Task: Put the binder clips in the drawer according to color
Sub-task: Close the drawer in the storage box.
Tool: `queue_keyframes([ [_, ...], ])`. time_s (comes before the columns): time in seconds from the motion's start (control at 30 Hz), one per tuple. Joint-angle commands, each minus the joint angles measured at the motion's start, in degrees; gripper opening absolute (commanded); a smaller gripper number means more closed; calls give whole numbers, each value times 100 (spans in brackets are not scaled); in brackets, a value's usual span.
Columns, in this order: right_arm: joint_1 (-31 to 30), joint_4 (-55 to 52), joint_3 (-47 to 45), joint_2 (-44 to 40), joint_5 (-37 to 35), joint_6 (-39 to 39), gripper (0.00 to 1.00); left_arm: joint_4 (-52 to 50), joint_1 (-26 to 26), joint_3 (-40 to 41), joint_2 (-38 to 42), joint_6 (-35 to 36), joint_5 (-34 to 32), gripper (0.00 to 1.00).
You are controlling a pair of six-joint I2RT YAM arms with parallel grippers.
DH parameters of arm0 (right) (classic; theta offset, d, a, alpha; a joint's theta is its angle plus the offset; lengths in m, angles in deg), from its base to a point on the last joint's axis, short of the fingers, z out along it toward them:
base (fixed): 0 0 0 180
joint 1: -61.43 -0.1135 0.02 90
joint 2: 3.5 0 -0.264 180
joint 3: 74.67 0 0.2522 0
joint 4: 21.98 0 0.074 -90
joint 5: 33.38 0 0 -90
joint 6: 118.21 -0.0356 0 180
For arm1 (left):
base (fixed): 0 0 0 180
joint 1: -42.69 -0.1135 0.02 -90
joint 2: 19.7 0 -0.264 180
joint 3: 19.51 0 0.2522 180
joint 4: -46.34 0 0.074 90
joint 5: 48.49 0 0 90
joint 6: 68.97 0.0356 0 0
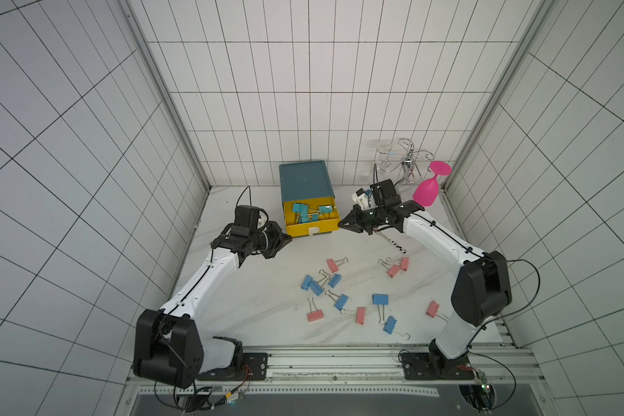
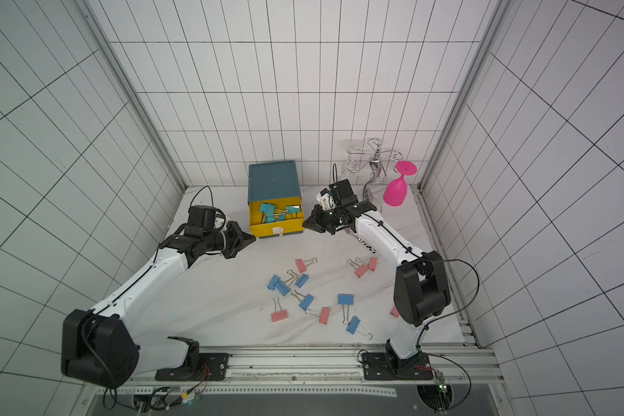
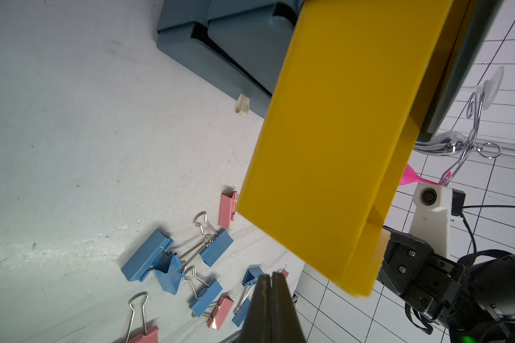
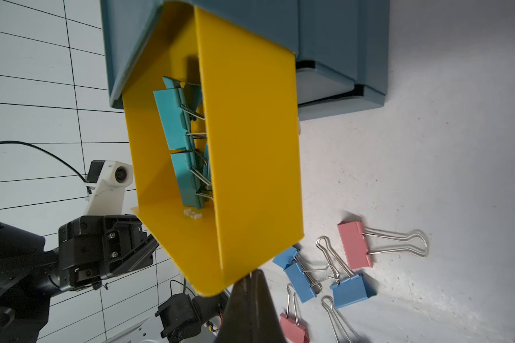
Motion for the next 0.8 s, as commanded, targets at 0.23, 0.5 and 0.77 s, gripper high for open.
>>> queue_keyframes([
  [0.23, 197, 315, 778, 637, 340, -238, 0, 425, -239, -698, -724, 93, 193, 0],
  [0.5, 280, 552, 1327, 1248, 462, -485, 0, 515, -518, -1269, -1450, 220, 364, 0],
  [0.77, 396, 782, 2049, 1871, 484, -801, 0, 558, -626, -1864, -2079, 269, 515, 0],
])
